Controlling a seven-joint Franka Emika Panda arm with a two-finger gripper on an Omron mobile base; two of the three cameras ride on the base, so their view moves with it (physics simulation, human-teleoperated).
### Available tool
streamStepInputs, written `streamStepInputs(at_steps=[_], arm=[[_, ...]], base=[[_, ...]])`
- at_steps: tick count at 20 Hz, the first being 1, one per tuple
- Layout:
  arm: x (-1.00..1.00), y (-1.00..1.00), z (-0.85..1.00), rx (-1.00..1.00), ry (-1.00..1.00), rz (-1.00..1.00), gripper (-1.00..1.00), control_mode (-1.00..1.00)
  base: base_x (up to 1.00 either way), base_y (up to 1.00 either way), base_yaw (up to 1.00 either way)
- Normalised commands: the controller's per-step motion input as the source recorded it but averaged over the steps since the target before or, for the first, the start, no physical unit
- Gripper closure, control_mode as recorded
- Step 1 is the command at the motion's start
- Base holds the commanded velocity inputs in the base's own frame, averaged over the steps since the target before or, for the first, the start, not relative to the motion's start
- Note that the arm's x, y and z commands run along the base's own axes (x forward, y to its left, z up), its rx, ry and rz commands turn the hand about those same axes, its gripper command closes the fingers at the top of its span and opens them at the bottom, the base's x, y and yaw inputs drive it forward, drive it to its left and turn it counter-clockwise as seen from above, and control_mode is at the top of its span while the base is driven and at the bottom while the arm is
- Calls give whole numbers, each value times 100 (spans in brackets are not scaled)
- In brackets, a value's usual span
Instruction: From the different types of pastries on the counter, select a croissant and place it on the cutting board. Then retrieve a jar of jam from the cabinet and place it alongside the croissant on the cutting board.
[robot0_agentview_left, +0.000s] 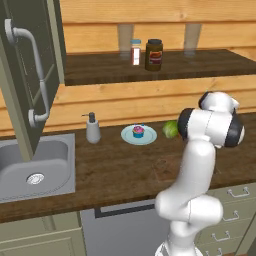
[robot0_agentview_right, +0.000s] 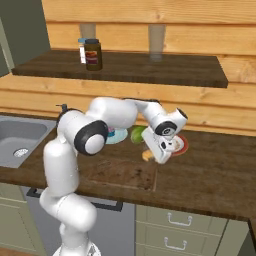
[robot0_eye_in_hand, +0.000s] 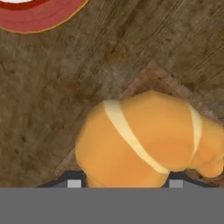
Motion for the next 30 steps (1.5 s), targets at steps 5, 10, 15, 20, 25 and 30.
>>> streamStepInputs(at_steps=[5, 10, 15, 20, 25, 30], arm=[[-75, 32, 0, -14, 6, 0, 100, -100], [-18, 27, -8, -11, 7, 0, 100, -100], [0, 6, -21, -3, 1, 0, 100, -100], [0, 0, -11, 0, 0, 0, 100, -100], [0, 0, -16, 0, 2, 0, 100, -100], [0, 0, -22, 0, 1, 0, -100, -100]], base=[[0, 0, 0], [0, 0, 0], [0, 0, 0], [0, 0, 0], [0, 0, 0], [0, 0, 0]])
